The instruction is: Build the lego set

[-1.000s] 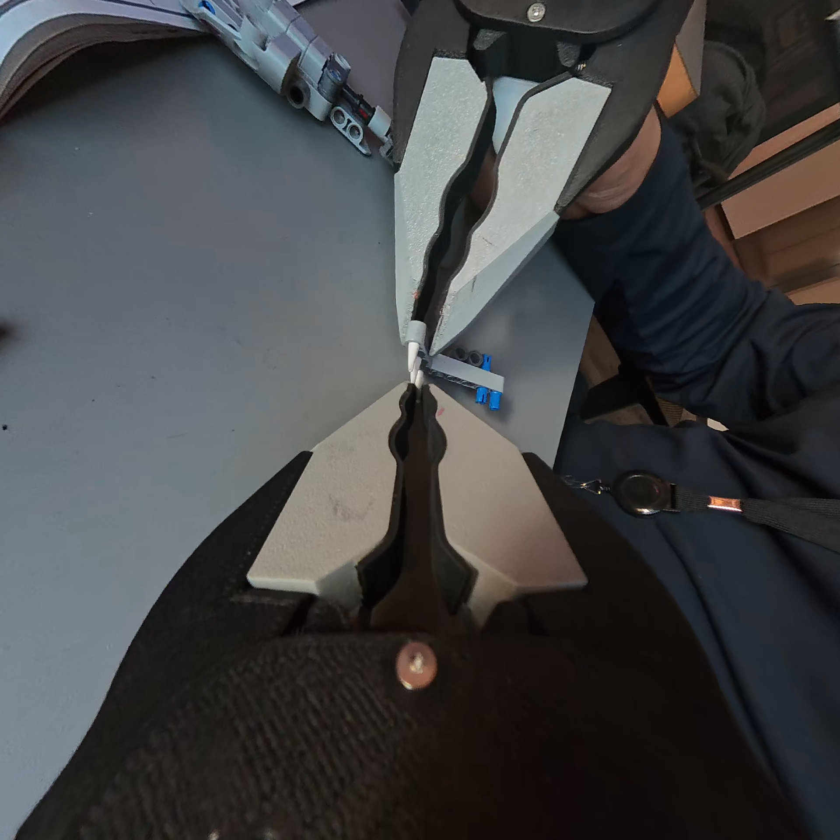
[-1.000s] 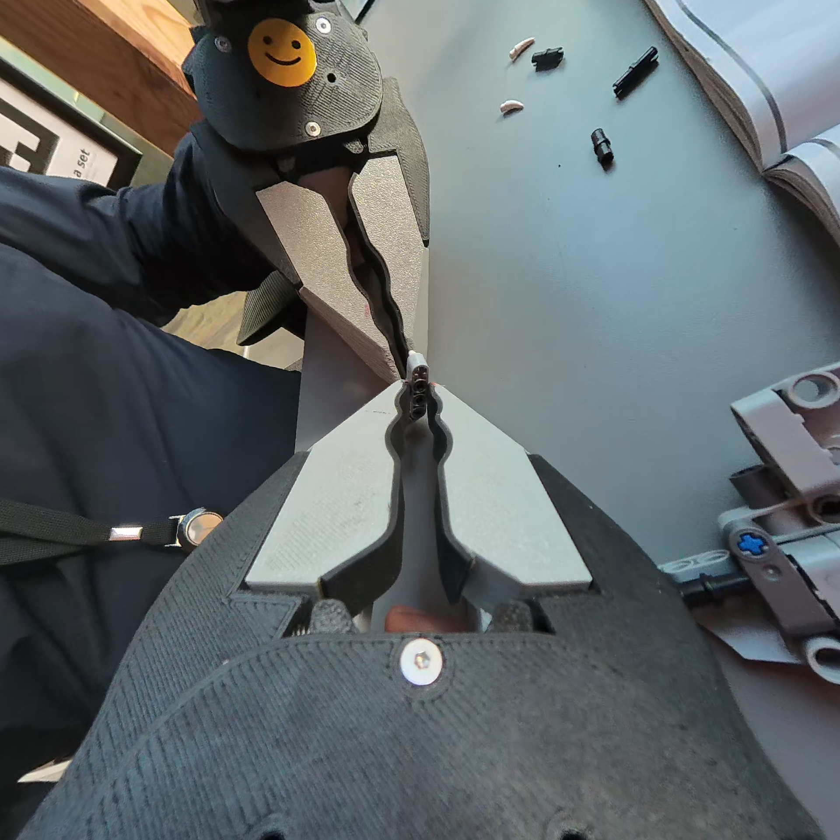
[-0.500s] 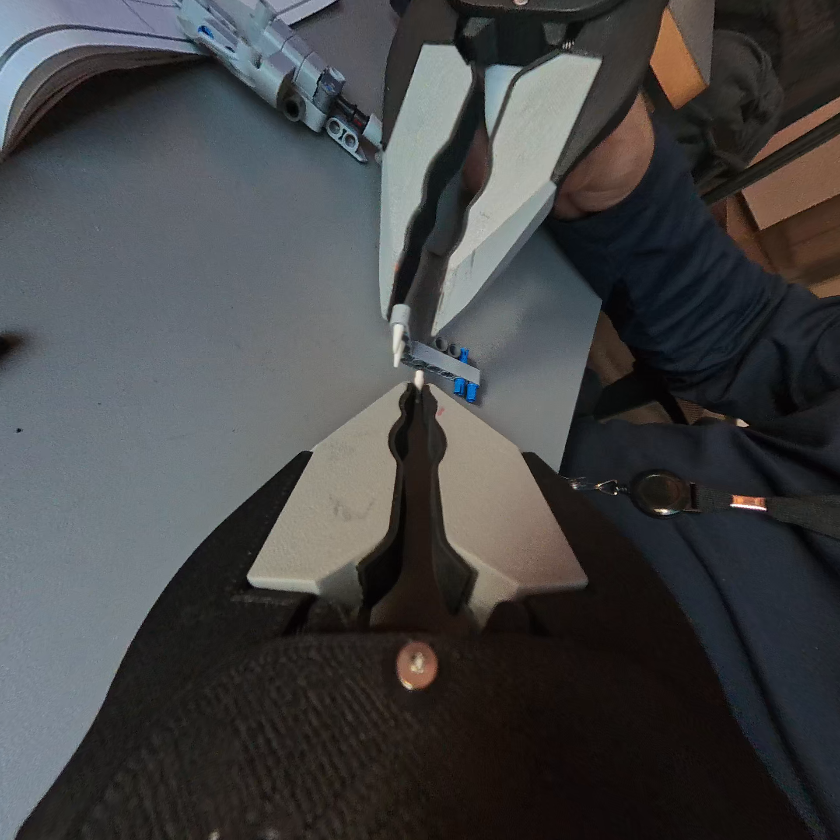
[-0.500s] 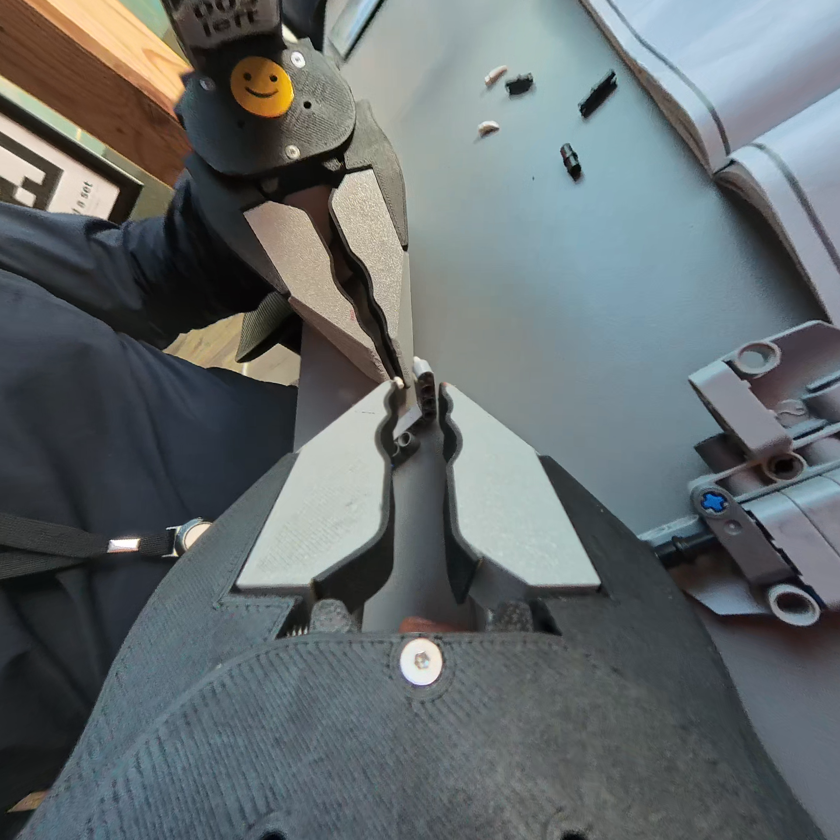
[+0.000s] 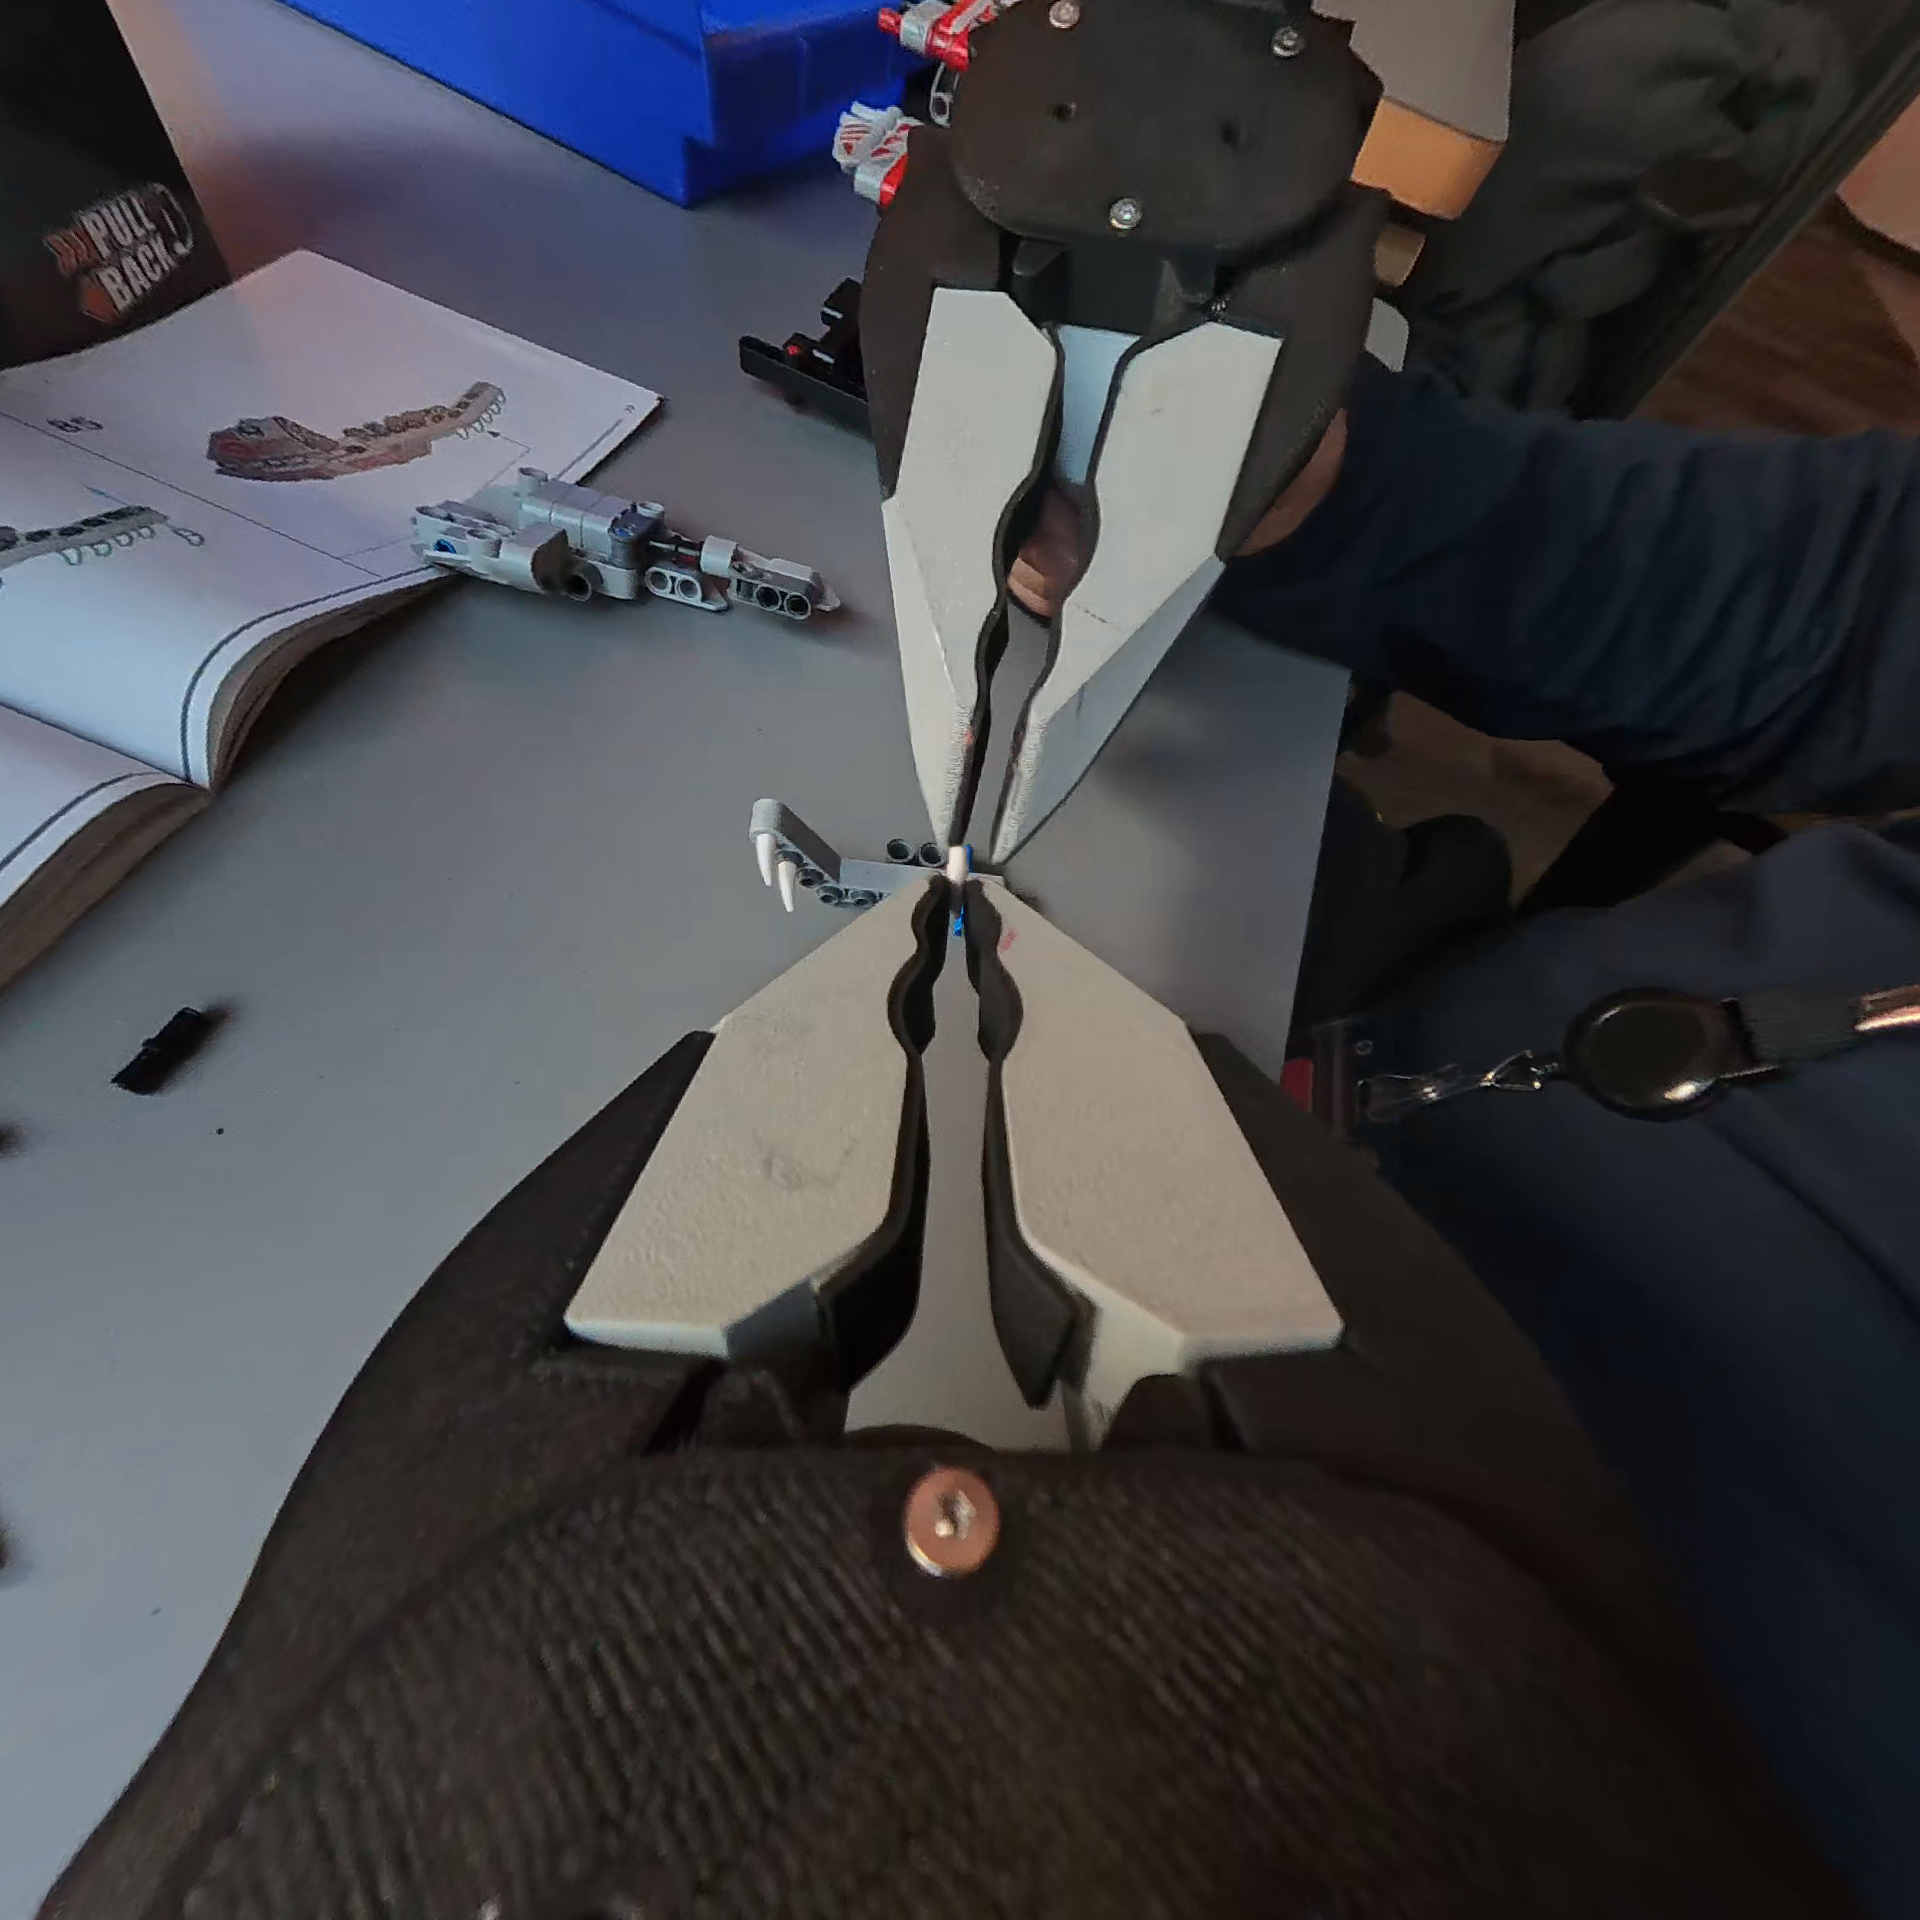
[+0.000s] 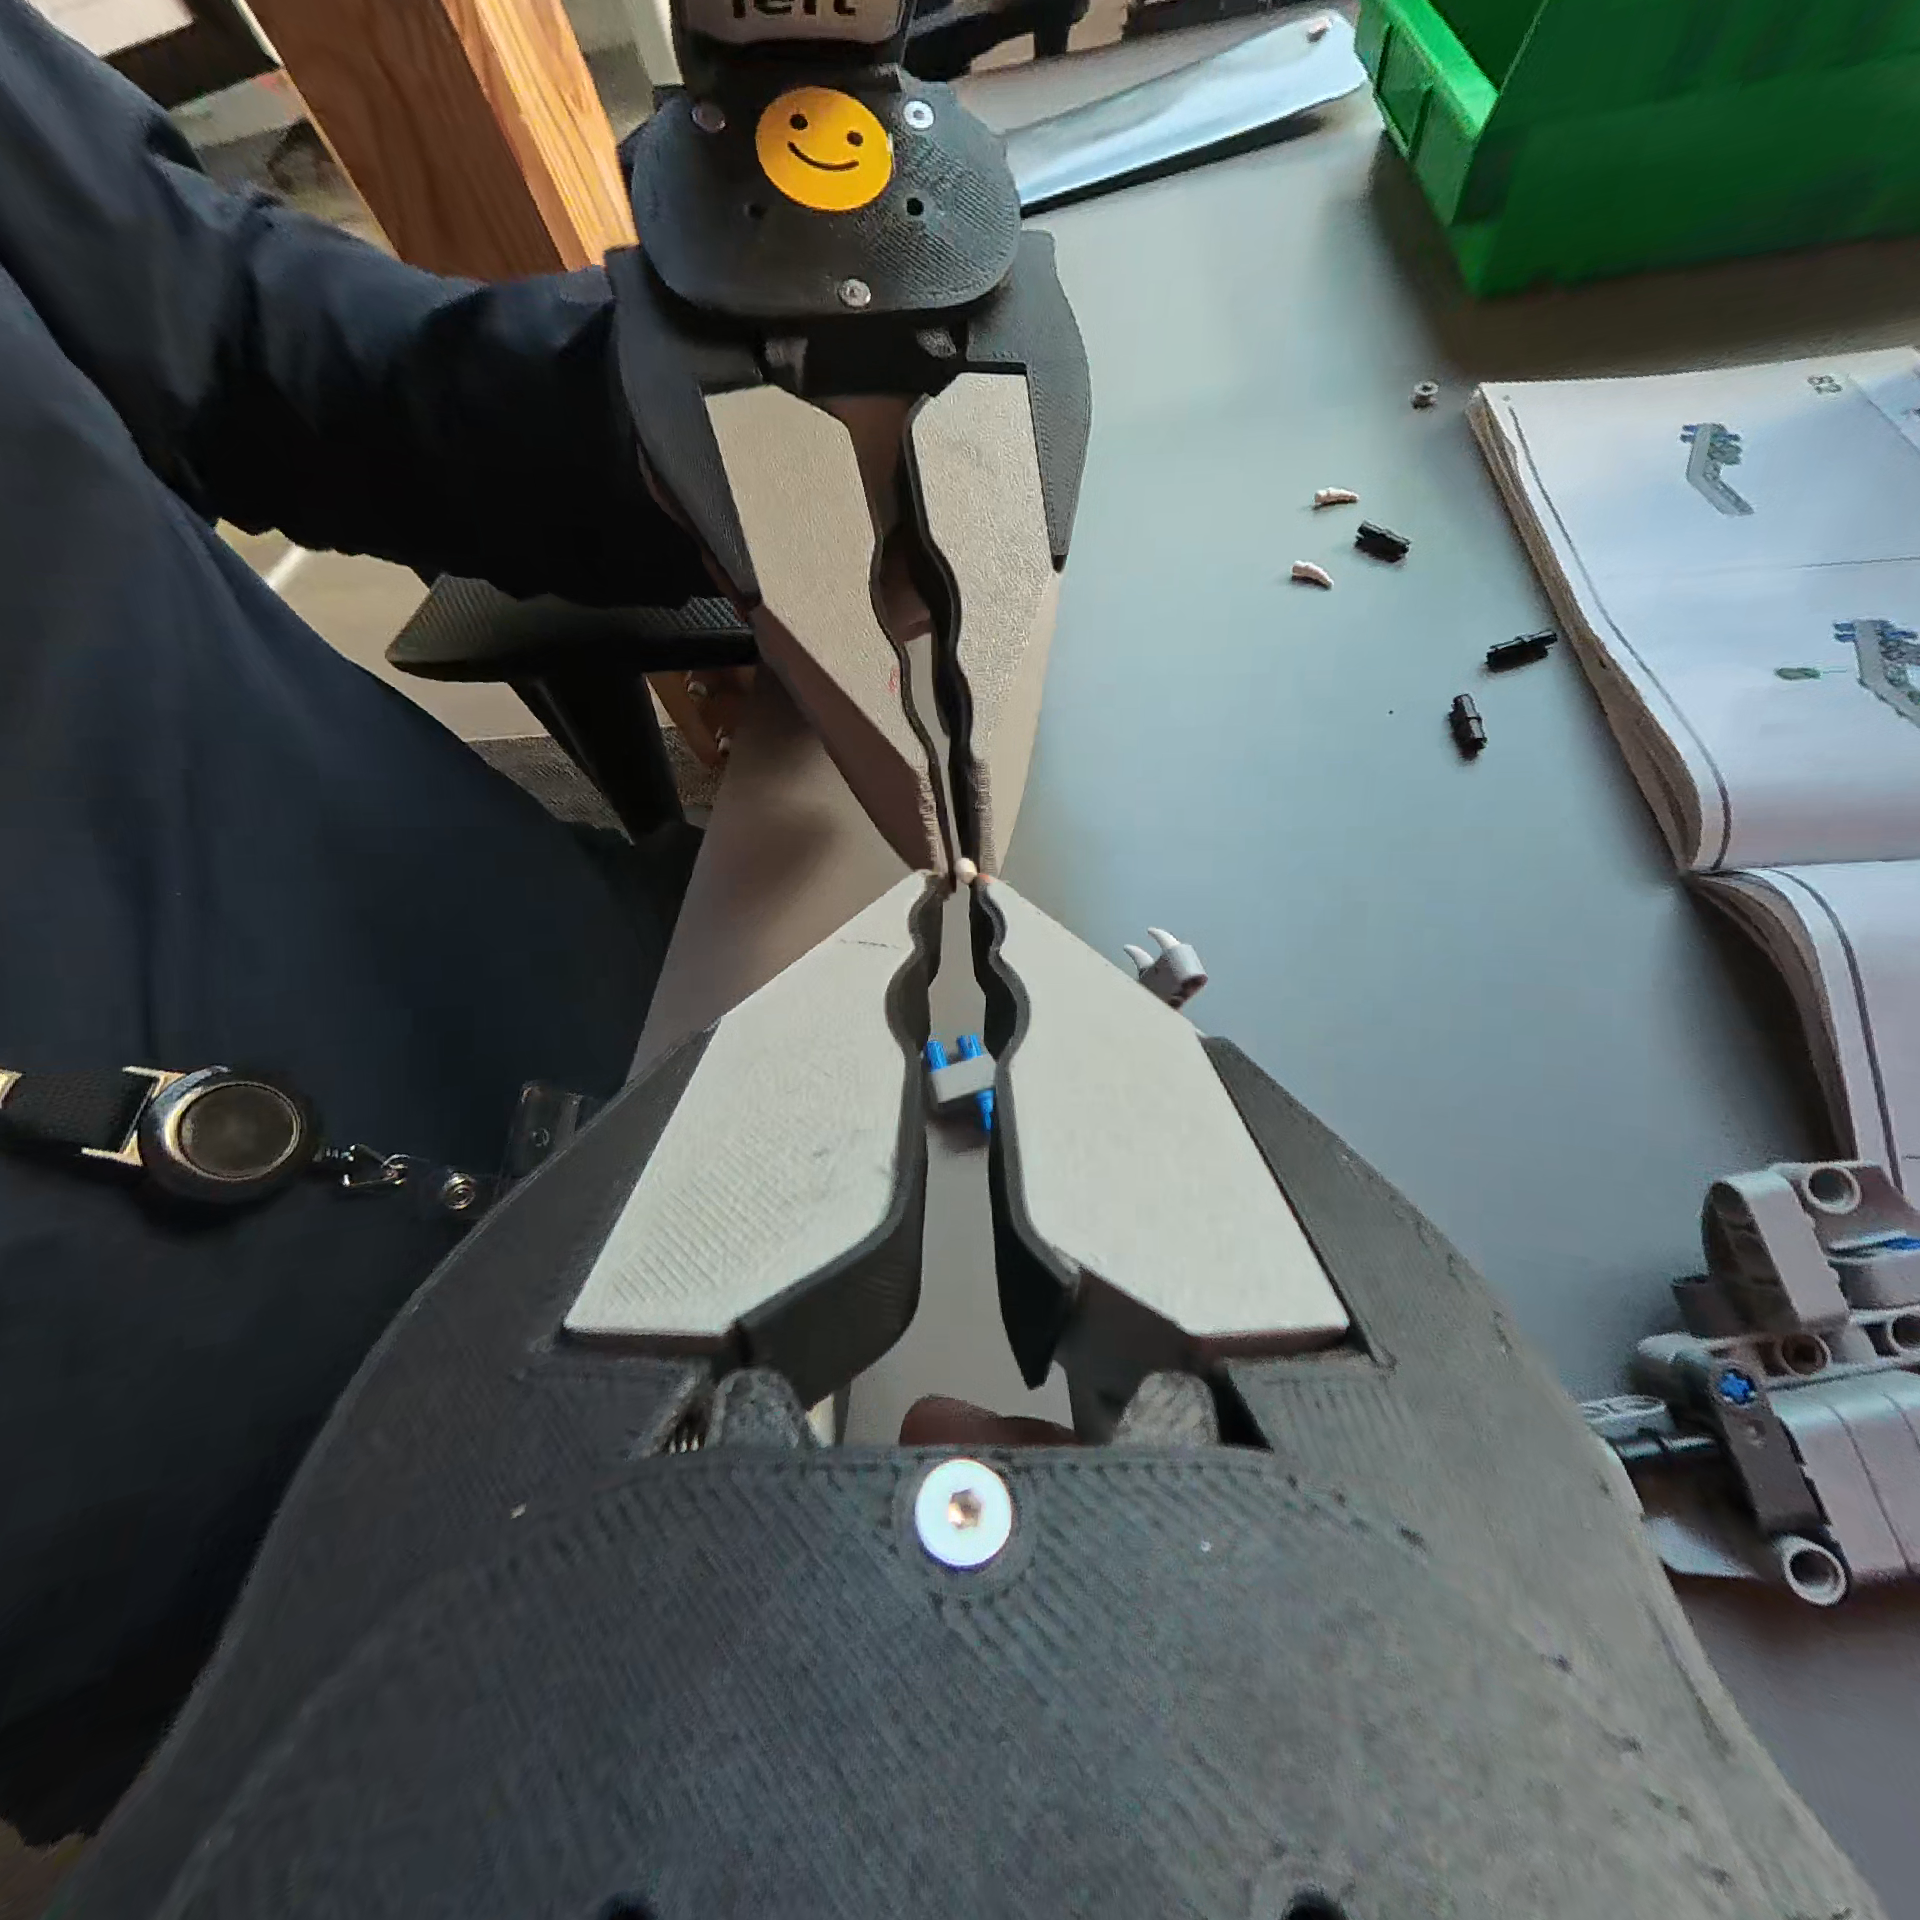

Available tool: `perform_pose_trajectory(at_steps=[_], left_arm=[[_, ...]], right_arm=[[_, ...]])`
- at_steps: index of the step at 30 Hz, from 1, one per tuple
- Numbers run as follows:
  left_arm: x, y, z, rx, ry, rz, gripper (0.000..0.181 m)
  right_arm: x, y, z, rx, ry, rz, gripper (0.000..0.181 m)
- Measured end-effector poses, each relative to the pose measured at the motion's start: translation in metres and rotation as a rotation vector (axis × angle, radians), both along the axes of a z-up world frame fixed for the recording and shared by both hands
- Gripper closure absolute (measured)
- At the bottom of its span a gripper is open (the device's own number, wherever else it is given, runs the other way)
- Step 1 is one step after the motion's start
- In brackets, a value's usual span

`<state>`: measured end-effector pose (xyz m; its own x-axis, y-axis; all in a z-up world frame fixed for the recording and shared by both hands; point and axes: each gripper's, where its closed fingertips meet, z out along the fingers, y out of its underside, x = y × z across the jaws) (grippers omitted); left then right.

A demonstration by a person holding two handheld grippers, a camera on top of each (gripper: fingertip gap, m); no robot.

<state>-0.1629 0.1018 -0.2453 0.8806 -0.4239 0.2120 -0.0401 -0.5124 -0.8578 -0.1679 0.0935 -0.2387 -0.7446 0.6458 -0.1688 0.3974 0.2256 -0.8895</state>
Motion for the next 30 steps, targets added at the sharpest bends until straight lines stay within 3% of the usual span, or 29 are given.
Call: perform_pose_trajectory(at_steps=[30], left_arm=[[0.0066,-0.0009,0.0019,0.039,0.057,-0.026,0.181]], right_arm=[[0.0032,-0.0026,0.0013,-0.025,-0.009,0.025,0.181]])
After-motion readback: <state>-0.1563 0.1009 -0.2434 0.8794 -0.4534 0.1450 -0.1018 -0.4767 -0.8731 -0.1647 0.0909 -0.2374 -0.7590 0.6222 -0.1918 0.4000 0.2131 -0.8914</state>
